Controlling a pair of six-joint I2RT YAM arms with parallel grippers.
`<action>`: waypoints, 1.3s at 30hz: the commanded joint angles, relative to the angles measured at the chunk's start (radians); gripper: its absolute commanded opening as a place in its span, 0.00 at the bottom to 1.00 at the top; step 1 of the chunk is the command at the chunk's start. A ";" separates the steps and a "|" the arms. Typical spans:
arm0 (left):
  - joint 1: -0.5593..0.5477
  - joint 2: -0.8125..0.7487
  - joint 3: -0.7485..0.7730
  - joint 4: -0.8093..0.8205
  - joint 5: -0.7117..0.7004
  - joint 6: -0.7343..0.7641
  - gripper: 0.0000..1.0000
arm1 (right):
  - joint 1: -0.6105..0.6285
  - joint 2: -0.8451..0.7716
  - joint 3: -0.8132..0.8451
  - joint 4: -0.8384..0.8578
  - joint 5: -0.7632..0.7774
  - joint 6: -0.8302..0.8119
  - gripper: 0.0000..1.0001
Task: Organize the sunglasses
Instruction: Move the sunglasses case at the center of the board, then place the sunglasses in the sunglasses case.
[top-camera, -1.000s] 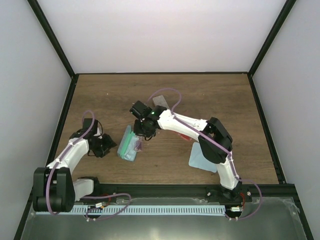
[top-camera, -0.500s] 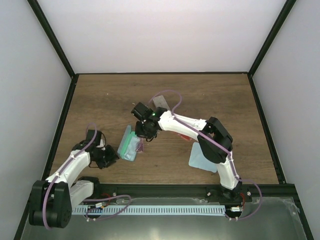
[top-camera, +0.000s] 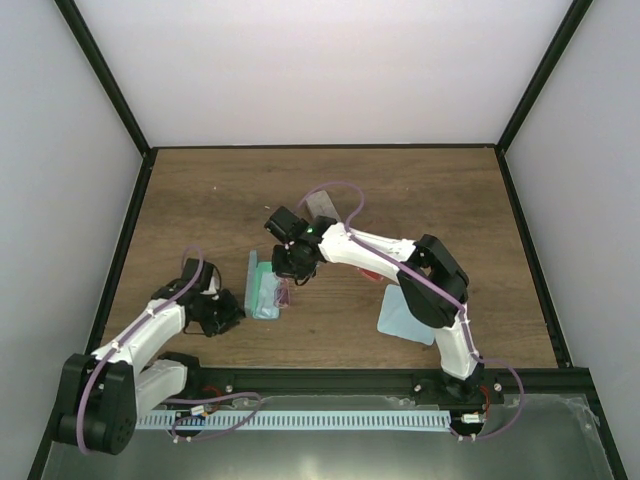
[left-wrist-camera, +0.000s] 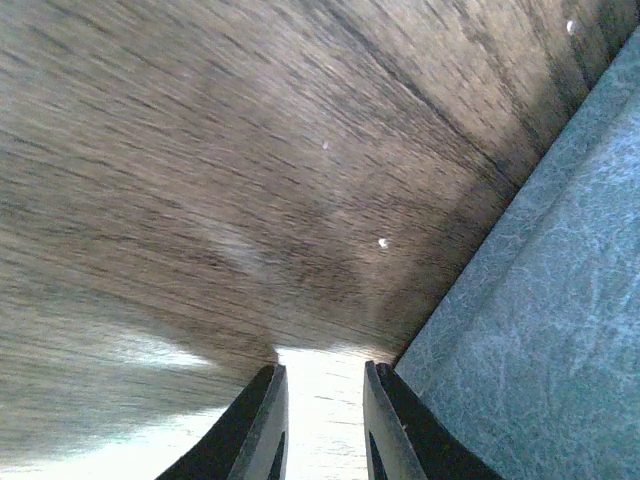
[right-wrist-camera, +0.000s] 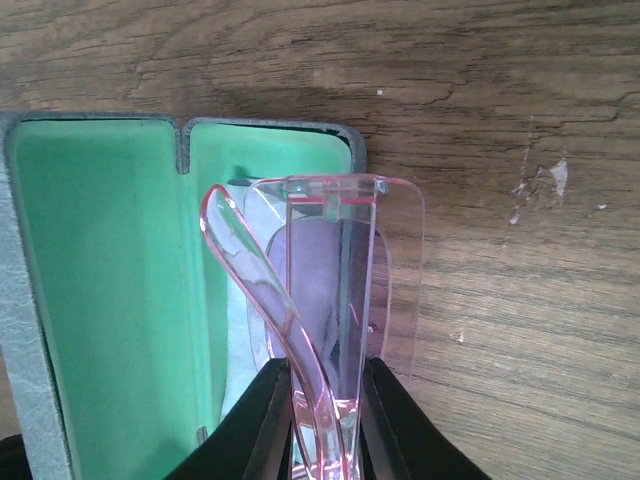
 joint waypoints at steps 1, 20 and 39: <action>-0.034 0.048 0.017 0.043 0.012 -0.008 0.21 | 0.001 -0.035 0.021 0.011 -0.006 -0.030 0.10; -0.085 0.073 0.059 -0.026 -0.044 0.035 0.23 | 0.005 0.074 0.100 -0.002 -0.017 -0.122 0.10; -0.084 0.054 0.058 -0.055 -0.076 0.046 0.24 | 0.013 0.176 0.181 0.000 -0.038 -0.136 0.10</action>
